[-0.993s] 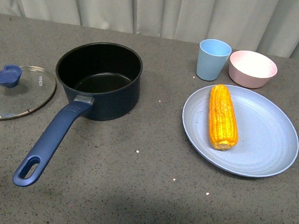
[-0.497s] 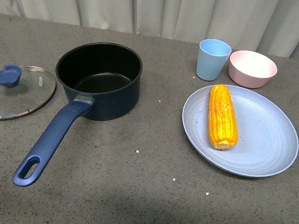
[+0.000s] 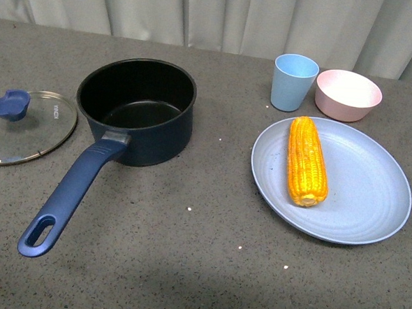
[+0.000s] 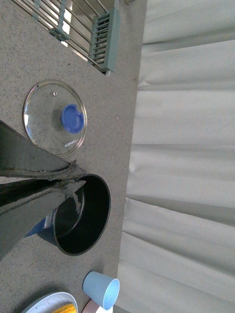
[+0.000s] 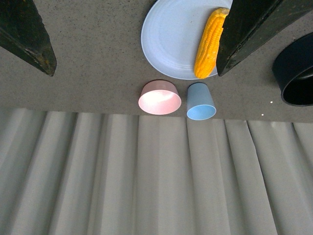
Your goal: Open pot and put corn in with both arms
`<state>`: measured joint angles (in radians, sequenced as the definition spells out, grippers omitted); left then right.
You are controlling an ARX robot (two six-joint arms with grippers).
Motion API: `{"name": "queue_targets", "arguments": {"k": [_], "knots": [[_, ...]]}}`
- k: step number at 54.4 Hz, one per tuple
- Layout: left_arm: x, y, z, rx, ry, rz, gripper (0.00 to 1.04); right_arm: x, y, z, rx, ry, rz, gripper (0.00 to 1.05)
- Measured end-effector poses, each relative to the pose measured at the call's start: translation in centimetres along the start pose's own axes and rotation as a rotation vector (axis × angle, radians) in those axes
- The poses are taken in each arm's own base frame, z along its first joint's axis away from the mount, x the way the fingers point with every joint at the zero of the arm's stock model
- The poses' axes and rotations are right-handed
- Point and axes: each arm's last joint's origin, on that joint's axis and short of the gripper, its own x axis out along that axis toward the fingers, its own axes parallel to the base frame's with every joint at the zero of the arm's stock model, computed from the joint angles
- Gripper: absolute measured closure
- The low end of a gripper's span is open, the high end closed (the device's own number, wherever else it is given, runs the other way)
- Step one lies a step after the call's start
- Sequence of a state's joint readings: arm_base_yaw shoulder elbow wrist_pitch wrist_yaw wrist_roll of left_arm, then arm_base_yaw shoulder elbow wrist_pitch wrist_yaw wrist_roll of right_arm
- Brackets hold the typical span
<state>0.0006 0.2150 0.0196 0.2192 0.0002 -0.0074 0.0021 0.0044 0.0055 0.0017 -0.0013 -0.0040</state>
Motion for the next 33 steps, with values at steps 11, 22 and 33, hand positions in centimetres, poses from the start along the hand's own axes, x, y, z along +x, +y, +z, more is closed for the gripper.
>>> {"name": "queue_targets", "arguments": {"k": [11,22,33], "knots": [[-0.4,0.0,0.0,0.000,0.001,0.000,1.01,0.0,0.0,0.0,0.000,0.000,0.000,0.09],[-1.4,0.0,-0.3,0.000,0.007,0.000,0.99,0.0,0.0,0.0,0.000,0.000,0.000,0.09],[-1.4,0.0,-0.3,0.000,0.008,0.000,0.66,0.0,0.0,0.0,0.000,0.000,0.000,0.09]]}}
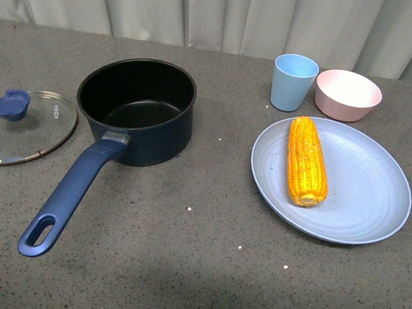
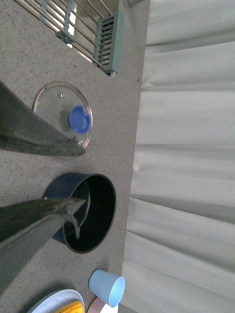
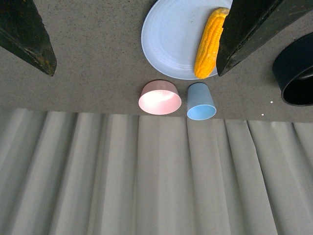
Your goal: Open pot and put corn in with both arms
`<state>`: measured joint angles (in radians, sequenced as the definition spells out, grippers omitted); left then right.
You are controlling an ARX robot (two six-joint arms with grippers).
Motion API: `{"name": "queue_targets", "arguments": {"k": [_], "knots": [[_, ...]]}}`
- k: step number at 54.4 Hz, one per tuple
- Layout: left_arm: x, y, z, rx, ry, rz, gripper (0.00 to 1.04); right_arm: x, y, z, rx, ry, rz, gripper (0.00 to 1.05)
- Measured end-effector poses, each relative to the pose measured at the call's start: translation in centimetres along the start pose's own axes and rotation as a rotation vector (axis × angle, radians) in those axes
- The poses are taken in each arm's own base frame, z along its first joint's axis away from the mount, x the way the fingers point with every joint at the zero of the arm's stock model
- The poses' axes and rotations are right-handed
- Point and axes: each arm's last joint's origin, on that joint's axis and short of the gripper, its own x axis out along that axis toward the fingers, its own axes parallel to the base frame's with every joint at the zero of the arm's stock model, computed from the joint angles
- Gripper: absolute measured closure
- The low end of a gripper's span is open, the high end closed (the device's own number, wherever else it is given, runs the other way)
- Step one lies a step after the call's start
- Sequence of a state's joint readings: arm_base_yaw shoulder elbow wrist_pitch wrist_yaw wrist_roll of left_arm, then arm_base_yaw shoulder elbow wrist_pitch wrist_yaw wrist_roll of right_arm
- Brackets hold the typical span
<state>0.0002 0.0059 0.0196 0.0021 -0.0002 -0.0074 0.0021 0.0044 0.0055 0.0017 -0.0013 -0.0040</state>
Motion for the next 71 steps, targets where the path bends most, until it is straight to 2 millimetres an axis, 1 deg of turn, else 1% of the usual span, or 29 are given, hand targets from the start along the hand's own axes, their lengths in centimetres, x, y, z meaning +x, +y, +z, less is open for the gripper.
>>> {"name": "queue_targets", "arguments": {"k": [2,4,5,7,11,13,17,19,21,23,25,26,28,29,34,38,43,47,50,55,59,71], "knots": [[0.0,0.0,0.0,0.000,0.000,0.000,0.61,0.0,0.0,-0.1,-0.004,0.012,-0.002,0.09],[0.0,0.0,0.0,0.000,0.000,0.000,0.54,0.0,0.0,-0.1,-0.015,0.091,-0.002,0.09],[0.0,0.0,0.0,0.000,0.000,0.000,0.52,0.1,0.0,-0.1,-0.020,0.116,-0.002,0.09],[0.0,0.0,0.0,0.000,0.000,0.000,0.45,0.4,0.0,-0.2,-0.032,0.180,0.004,0.09],[0.0,0.0,0.0,0.000,-0.001,0.000,0.34,1.2,0.1,-0.2,-0.035,0.222,0.007,0.09],[0.0,0.0,0.0,0.000,-0.001,0.000,0.27,1.9,0.3,0.0,-0.033,0.233,0.002,0.09],[0.0,0.0,0.0,0.000,-0.001,0.000,0.16,3.5,0.6,0.8,-0.022,0.241,0.007,0.09],[0.0,0.0,0.0,0.000,-0.001,0.000,0.09,4.8,0.9,1.3,-0.012,0.250,0.013,0.09],[0.0,0.0,0.0,0.001,-0.001,0.000,0.05,5.8,1.2,1.6,-0.003,0.264,0.018,0.09],[0.0,0.0,0.0,0.002,-0.001,0.000,0.05,7.0,1.6,1.8,0.006,0.283,0.024,0.09],[0.0,0.0,0.0,0.002,-0.001,0.000,0.07,8.6,2.1,1.8,0.015,0.327,0.025,0.09],[0.0,0.0,0.0,0.002,-0.001,0.000,0.07,9.0,2.2,1.7,0.021,0.343,0.025,0.09],[0.0,0.0,0.0,0.002,-0.001,0.000,0.06,10.5,2.8,1.3,0.029,0.407,0.028,0.09],[0.0,0.0,0.0,0.002,-0.001,0.000,0.06,10.9,3.0,1.2,0.029,0.422,0.027,0.09],[0.0,0.0,0.0,0.002,-0.001,0.000,0.06,14.1,4.5,-0.2,0.028,0.558,0.025,0.09],[0.0,0.0,0.0,0.002,-0.001,0.000,0.06,16.0,5.4,-1.1,0.035,0.644,0.023,0.09],[0.0,0.0,0.0,0.002,-0.001,0.000,0.06,19.2,7.3,-2.8,0.055,0.779,0.013,0.09],[0.0,0.0,0.0,0.002,-0.001,0.000,0.06,20.6,8.1,-3.6,0.068,0.832,0.005,0.09],[0.0,0.0,0.0,0.002,-0.001,0.000,0.06,22.2,9.1,-4.4,0.093,0.898,-0.006,0.09],[0.0,0.0,0.0,0.002,-0.001,0.000,0.06,23.8,10.1,-5.4,0.117,0.950,-0.013,0.09],[0.0,0.0,0.0,0.002,-0.001,0.000,0.06,24.7,10.7,-6.0,0.129,0.974,-0.019,0.09],[0.0,0.0,0.0,0.002,-0.001,0.000,0.06,26.5,11.6,-7.7,0.136,1.031,-0.048,0.09]]}}
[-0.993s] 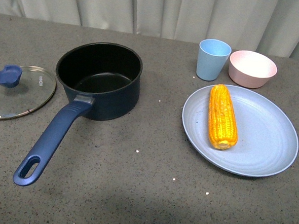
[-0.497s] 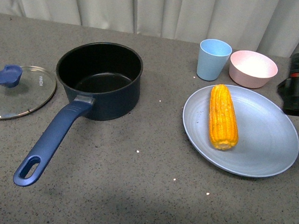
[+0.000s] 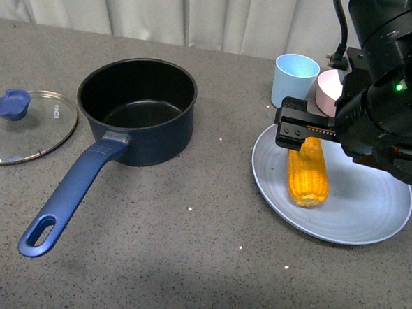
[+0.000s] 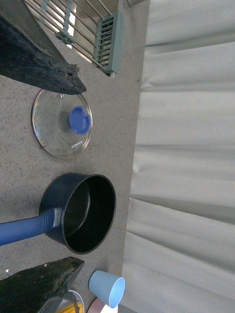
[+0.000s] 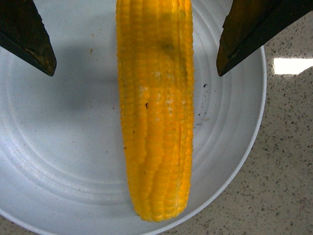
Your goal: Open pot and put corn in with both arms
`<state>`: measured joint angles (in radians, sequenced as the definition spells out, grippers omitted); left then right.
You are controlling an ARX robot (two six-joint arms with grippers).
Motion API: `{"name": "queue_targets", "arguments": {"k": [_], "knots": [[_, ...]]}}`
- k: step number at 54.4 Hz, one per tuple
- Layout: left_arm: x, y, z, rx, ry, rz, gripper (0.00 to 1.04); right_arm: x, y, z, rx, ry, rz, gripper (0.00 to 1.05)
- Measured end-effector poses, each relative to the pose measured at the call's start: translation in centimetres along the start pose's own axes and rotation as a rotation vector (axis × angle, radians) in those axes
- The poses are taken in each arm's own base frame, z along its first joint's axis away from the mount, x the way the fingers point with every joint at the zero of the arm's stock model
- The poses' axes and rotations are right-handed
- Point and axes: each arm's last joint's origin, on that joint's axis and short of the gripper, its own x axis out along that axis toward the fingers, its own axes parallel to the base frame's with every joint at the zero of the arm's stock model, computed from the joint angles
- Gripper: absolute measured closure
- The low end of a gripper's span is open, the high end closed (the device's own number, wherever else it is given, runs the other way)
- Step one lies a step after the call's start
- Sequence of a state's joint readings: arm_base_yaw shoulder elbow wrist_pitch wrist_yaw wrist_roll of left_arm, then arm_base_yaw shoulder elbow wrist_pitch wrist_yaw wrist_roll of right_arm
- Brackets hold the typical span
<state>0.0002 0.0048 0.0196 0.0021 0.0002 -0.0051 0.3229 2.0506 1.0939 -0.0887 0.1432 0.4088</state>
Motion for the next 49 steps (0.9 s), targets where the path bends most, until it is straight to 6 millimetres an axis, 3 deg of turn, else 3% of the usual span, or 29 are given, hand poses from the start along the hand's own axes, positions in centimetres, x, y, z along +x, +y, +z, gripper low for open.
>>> {"name": "queue_targets", "arguments": {"k": [10,21,29,35,40,45,49], "knots": [[0.0,0.0,0.0,0.000,0.000,0.000,0.06,1.9,0.3,-0.7,0.007,0.052,-0.024,0.11],[0.0,0.0,0.0,0.000,0.000,0.000,0.06,2.6,0.3,-1.1,0.015,0.077,-0.024,0.49],[0.0,0.0,0.0,0.000,0.000,0.000,0.06,2.5,0.4,-0.8,0.032,0.051,-0.003,0.66],[0.0,0.0,0.0,0.000,0.000,0.000,0.06,1.2,0.0,-0.8,0.063,0.055,0.062,0.75],[0.0,0.0,0.0,0.000,0.000,0.000,0.06,-1.5,0.3,0.4,0.108,0.028,0.210,0.79],[0.0,0.0,0.0,0.000,0.000,0.000,0.06,-3.6,1.6,1.8,0.138,-0.003,0.344,0.82],[0.0,0.0,0.0,0.000,0.000,0.000,0.06,-5.1,4.0,3.2,0.140,-0.016,0.462,0.84]]}}
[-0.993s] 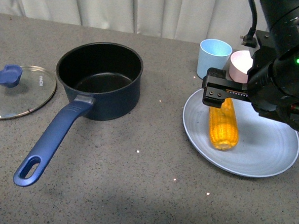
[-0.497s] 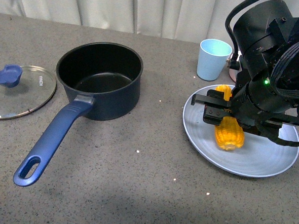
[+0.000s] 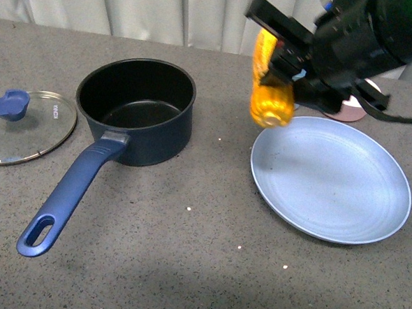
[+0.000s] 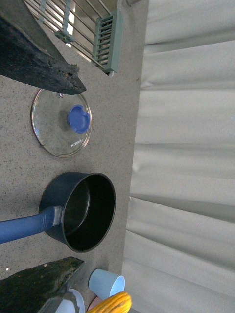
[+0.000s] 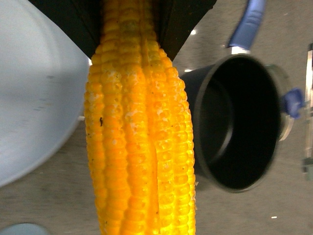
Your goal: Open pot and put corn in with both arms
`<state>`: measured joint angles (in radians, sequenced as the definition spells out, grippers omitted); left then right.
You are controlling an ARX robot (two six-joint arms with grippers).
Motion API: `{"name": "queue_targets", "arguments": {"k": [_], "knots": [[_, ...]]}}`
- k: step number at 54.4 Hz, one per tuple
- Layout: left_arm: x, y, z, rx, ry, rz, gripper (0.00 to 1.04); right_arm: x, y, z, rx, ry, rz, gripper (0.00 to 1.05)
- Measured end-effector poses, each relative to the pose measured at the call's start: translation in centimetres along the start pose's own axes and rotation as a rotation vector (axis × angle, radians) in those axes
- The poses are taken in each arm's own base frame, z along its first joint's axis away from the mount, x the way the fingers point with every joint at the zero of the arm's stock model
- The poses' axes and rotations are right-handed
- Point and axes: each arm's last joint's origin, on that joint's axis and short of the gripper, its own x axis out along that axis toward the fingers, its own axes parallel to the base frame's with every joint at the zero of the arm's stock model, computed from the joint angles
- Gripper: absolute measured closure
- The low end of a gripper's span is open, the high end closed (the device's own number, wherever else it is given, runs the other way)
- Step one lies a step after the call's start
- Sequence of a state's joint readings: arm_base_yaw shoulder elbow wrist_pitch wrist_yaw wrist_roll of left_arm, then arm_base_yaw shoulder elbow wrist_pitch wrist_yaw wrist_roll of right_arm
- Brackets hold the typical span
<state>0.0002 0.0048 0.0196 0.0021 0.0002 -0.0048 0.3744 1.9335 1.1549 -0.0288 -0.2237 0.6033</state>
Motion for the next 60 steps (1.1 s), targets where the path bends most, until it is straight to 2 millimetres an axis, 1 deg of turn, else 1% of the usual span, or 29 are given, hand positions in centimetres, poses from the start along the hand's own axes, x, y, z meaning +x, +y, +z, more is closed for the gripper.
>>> {"name": "queue_targets", "arguments": {"k": [4,7,13,16,22,28,35,41,43,44,47,51,53,54,56,60], "knots": [[0.0,0.0,0.0,0.000,0.000,0.000,0.06,0.7,2.8,0.3,-0.012,0.013,0.064,0.84],[0.0,0.0,0.0,0.000,0.000,0.000,0.06,1.2,4.1,0.4,-0.020,0.022,0.086,0.84],[0.0,0.0,0.0,0.000,0.000,0.000,0.06,3.8,8.0,-0.1,-0.046,0.077,0.131,0.85],[0.0,0.0,0.0,0.000,0.000,0.000,0.06,4.9,9.0,-0.4,-0.051,0.099,0.134,0.86],[0.0,0.0,0.0,0.000,0.000,0.000,0.06,6.9,10.1,-0.7,-0.046,0.124,0.124,0.86],[0.0,0.0,0.0,0.000,0.000,0.000,0.06,8.5,10.7,-0.9,-0.048,0.136,0.113,0.86],[0.0,0.0,0.0,0.000,0.000,0.000,0.06,9.7,11.1,-0.8,-0.053,0.143,0.106,0.87],[0.0,0.0,0.0,0.000,0.000,0.000,0.06,10.1,11.3,-0.8,-0.060,0.147,0.105,0.86],[0.0,0.0,0.0,0.000,0.000,0.000,0.06,10.1,11.4,-0.8,-0.064,0.144,0.102,0.77],[0.0,0.0,0.0,0.000,0.000,0.000,0.06,10.2,11.4,-0.8,-0.065,0.143,0.102,0.71],[0.0,0.0,0.0,0.000,0.000,0.000,0.06,10.2,11.4,-0.8,-0.068,0.139,0.102,0.59],[0.0,0.0,0.0,0.000,0.000,0.000,0.06,10.2,11.4,-0.7,-0.069,0.129,0.103,0.48],[0.0,0.0,0.0,0.000,0.000,0.000,0.06,10.2,11.3,-0.7,-0.069,0.125,0.100,0.41],[0.0,0.0,0.0,0.000,0.000,0.000,0.06,10.2,11.3,-0.7,-0.069,0.124,0.100,0.39],[0.0,0.0,0.0,0.000,0.000,0.000,0.06,10.2,11.1,-0.7,-0.067,0.121,0.098,0.32],[0.0,0.0,0.0,0.000,0.000,0.000,0.06,10.0,10.4,-0.9,-0.064,0.115,0.086,0.14]]}}
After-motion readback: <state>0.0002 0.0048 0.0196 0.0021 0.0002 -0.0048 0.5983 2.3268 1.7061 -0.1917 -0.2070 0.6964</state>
